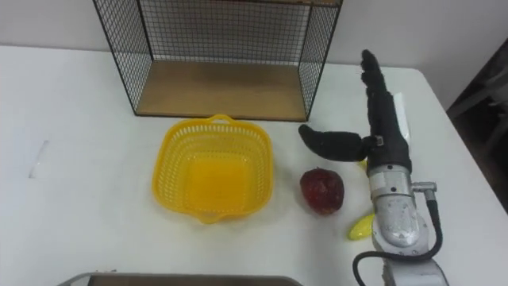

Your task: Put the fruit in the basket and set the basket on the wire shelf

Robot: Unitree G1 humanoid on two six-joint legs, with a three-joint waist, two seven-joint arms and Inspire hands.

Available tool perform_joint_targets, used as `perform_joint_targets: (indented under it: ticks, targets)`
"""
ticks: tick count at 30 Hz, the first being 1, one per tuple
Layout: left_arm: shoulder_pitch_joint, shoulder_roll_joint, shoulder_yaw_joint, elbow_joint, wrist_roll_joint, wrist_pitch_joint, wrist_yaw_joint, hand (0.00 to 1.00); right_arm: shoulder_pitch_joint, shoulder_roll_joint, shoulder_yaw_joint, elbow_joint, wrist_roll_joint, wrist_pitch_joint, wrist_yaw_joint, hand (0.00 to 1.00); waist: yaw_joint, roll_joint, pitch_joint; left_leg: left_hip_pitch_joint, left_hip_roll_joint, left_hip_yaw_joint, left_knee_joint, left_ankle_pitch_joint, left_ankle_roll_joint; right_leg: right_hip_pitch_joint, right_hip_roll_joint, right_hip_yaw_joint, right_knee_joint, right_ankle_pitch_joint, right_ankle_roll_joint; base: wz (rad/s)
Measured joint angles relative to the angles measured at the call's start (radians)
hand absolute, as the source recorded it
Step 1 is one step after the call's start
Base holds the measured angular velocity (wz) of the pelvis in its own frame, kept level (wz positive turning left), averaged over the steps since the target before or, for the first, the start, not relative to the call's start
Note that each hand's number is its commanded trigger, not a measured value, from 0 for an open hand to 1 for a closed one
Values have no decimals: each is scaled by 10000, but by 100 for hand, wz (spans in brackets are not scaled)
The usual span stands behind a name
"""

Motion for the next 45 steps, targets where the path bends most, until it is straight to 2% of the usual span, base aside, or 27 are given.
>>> perform_joint_targets:
  ticks: [3,6,12,27,36,45]
  targets:
    - [12,-82,-6,62,1,102,24,0,78,203,86,865,-284,26,52,0,2,26,-25,-5,0,-45,26,8,-10,26,5,-42,8,4,-6,4]
    - [-1,-111,-28,217,-1,173,32,0,139,212,425,1518,-445,293,118,0,46,38,-57,-9,1,-35,6,29,-15,-2,5,-35,15,9,-15,0]
    - [-60,-108,-10,216,1,208,236,0,188,219,654,1582,-616,391,357,0,164,143,-104,22,1,-30,-43,52,-18,-11,5,-30,11,10,-17,0]
    - [-71,-109,-13,221,-1,159,226,0,435,224,645,1578,-1022,392,862,0,173,35,-17,31,5,47,-72,53,-15,-18,0,27,9,11,-17,0]
    - [-2,-110,-13,217,3,165,227,0,765,229,634,1572,-1194,379,843,0,155,-25,-47,21,6,49,-44,53,-15,-18,-1,20,13,13,-21,0]
    - [48,-118,-4,174,-1,166,243,0,914,448,521,2036,-1350,54,843,0,85,-33,-68,59,5,3,23,52,-14,89,-1,-15,11,23,-37,0]
